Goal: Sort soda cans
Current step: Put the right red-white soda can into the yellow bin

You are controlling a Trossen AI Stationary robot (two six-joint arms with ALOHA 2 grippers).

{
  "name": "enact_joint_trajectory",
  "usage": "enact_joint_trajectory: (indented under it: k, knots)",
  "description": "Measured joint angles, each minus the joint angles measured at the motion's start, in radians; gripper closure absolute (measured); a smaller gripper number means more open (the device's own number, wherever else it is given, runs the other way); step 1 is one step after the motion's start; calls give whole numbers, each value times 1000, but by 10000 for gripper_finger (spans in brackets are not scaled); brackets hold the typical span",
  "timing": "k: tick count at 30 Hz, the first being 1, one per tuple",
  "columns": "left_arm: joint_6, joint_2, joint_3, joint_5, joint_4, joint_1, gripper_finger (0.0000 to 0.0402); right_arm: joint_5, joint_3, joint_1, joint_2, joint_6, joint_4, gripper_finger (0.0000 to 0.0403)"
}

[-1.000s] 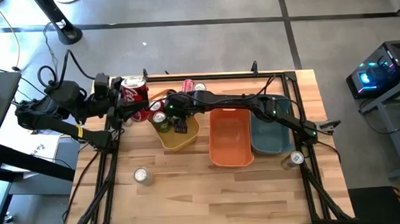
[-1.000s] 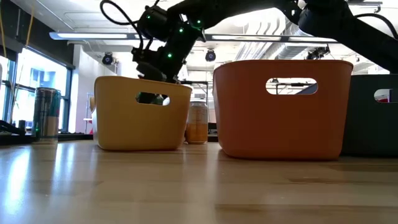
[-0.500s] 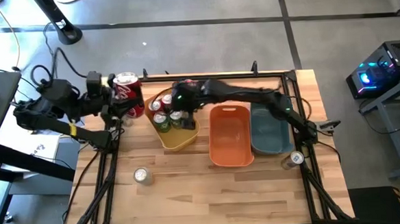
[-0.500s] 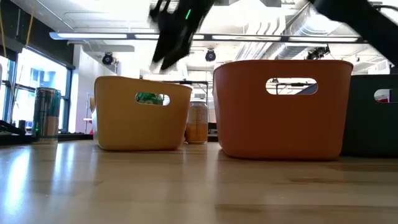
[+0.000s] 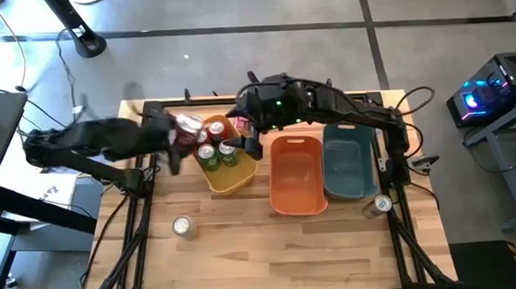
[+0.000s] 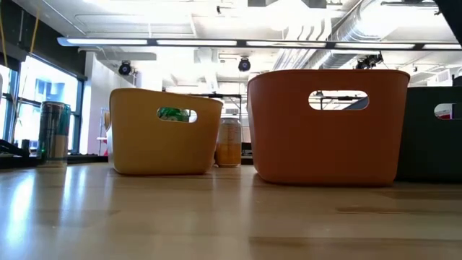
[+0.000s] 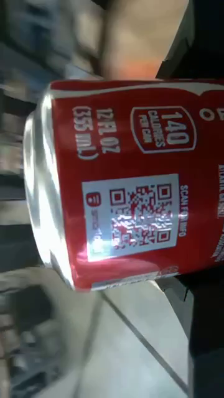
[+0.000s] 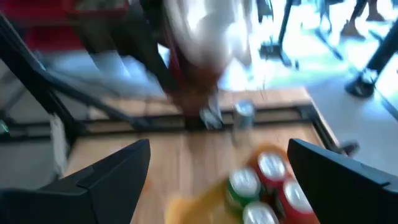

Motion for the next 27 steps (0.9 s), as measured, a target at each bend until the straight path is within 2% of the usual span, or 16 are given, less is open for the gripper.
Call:
enact_joint_trajectory:
  k: [6,12,18,23,27]
  knots:
    - [103,165,11,83,-84,49,114,8,7,15,-26,13,-37,29]
    - [212,300,69,63,-78,78,114,149,-10,47,-20,-36,-89,29]
    - [317,341,92,49,-29,77,114,167,-9,48,0,-24,-115,29]
    - [344,335,94,43,44,70,114,155,-9,49,21,-26,-126,29]
    - [353,337,93,45,42,70,114,139,-10,48,38,-29,-106,29]
